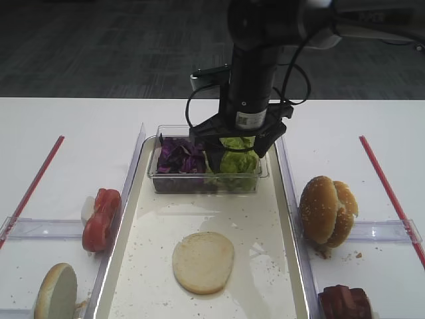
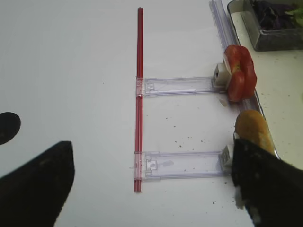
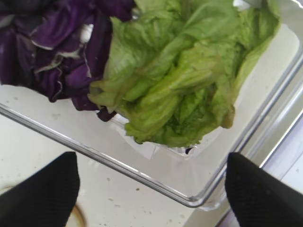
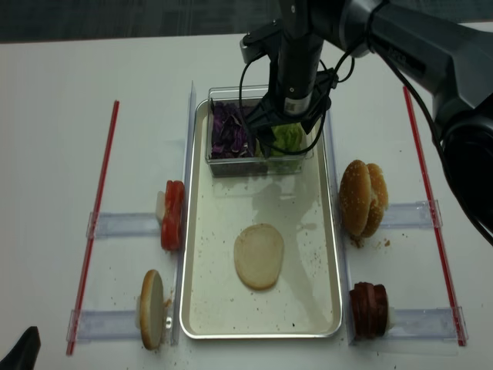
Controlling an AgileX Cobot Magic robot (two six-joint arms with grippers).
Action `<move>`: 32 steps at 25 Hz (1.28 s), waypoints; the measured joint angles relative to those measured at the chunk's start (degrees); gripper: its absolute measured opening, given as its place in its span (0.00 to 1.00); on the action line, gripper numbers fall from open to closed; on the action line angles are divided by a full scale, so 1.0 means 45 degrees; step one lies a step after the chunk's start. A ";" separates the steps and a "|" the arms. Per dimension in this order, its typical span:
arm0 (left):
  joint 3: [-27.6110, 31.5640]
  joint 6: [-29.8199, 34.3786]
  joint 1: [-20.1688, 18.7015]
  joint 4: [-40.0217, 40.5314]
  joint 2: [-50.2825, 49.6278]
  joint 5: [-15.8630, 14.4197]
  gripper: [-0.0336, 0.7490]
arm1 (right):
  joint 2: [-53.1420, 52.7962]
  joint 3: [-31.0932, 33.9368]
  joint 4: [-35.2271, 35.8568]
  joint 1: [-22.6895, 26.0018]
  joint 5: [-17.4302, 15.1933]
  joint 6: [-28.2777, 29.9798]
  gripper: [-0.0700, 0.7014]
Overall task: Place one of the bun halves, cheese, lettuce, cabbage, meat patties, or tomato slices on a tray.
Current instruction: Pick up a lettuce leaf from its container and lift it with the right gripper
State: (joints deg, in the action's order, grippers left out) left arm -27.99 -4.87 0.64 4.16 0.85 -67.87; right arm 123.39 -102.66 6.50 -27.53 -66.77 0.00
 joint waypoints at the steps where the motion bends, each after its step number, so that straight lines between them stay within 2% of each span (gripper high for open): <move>1: 0.0000 0.0000 0.0000 0.0000 0.0000 0.0000 0.83 | 0.0000 0.0000 0.0054 -0.0035 0.0084 0.0000 0.91; 10: 0.0000 0.0000 0.0000 0.0000 0.0000 0.0000 0.83 | 0.0169 -0.0314 0.0262 -0.0086 0.0632 0.0000 0.91; 16: 0.0000 0.0000 0.0000 0.0000 0.0000 0.0000 0.83 | 0.1023 -0.1652 0.0196 -0.0086 0.0354 0.0000 0.90; 28: 0.0000 0.0000 0.0000 0.0000 0.0000 0.0000 0.83 | 0.1985 -0.2082 -0.0742 -0.0101 0.0040 -0.0350 0.71; 32: 0.0000 0.0000 0.0000 0.0000 0.0000 0.0000 0.83 | 0.1985 -0.2082 -0.0785 -0.0101 0.0091 -0.0370 0.59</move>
State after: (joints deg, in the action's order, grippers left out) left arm -27.99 -4.87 0.64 4.16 0.85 -67.87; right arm 132.33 -112.03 2.97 -27.98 -66.36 -1.67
